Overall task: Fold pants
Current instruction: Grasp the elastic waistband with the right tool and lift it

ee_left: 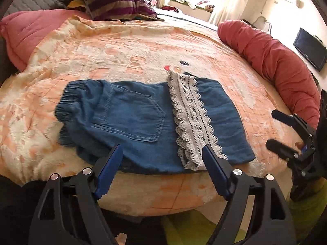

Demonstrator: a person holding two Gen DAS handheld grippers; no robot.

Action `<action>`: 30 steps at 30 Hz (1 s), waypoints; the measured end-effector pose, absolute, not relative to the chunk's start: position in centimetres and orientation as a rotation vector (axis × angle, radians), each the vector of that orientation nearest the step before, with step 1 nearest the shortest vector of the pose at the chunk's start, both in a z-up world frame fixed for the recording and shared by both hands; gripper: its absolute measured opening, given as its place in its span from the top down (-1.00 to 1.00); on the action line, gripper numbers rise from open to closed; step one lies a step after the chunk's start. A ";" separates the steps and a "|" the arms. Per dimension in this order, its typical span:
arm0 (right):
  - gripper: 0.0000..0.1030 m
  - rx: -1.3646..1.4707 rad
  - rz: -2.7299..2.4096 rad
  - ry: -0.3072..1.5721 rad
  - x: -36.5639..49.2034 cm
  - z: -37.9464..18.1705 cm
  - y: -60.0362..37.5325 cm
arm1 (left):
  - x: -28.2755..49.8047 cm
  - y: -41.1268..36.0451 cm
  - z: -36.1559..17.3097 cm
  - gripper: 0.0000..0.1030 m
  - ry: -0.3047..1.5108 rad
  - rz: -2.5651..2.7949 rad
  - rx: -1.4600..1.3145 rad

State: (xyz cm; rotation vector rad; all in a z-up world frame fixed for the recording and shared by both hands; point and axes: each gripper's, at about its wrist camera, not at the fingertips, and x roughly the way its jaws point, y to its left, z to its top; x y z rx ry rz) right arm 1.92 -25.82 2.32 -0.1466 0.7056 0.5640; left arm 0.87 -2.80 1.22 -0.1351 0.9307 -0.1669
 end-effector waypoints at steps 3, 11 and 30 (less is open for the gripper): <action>-0.81 -0.128 0.581 0.686 2.7 3.5 -25.0 | 0.7 -1.5 1.4 -0.69 0.925 -0.133 -0.151; -0.82 -0.149 0.687 0.662 4.9 5.7 -21.0 | 0.7 1.2 1.3 -0.69 0.898 -0.065 -0.178; -0.82 -0.240 0.921 0.850 14.2 3.7 -8.2 | 2.3 8.2 -2.3 -0.70 0.940 -0.016 -0.388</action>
